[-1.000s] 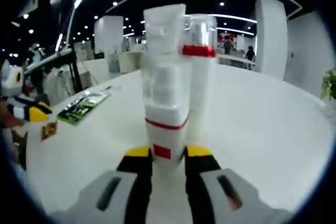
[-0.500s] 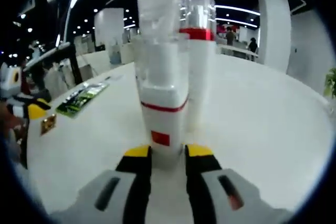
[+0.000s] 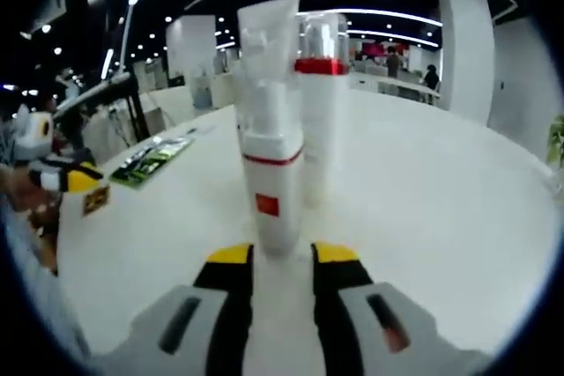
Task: Arrange the skincare products in the storage area until every visible bottle or jar stands upright without overlapping.
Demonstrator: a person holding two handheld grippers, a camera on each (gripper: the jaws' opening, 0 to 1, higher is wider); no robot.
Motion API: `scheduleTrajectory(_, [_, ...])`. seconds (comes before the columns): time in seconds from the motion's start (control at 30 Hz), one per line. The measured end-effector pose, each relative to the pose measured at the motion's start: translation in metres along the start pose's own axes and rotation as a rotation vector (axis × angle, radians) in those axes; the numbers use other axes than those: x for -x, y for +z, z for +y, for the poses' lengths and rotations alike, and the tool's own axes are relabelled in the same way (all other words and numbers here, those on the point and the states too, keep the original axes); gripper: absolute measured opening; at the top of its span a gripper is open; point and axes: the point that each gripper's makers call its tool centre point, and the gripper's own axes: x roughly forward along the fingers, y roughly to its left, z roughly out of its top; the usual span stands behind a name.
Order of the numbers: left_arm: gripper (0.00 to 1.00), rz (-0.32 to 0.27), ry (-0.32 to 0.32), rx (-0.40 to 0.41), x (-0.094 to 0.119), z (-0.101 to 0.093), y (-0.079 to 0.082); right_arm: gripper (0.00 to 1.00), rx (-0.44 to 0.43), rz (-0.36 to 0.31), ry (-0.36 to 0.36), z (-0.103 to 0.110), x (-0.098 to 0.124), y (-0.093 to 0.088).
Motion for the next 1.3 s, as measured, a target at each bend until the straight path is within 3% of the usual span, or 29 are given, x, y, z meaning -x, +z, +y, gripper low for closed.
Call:
scheduleTrajectory(0.23, [0.24,-0.054,0.028,0.014,0.002,-0.007,0.011,0.24,0.046,0.017,0.035,0.0,-0.002,0.001])
scheduleTrajectory(0.63, [0.24,-0.128,0.101,0.046,0.021,-0.014,0.01,0.23,0.093,0.043,0.081,0.001,-0.008,-0.001])
scheduleTrajectory(0.97, [0.24,-0.171,0.141,0.053,0.04,0.007,-0.003,0.2,0.09,0.049,0.067,0.001,-0.009,0.0])
scheduleTrajectory(1.17, [0.24,-0.175,0.141,0.076,0.037,0.015,-0.005,0.18,0.062,0.026,0.054,-0.001,-0.009,0.005])
scheduleTrajectory(1.3, [0.24,-0.175,0.134,0.072,0.037,0.009,-0.001,0.17,0.052,0.012,0.052,-0.001,-0.008,0.007])
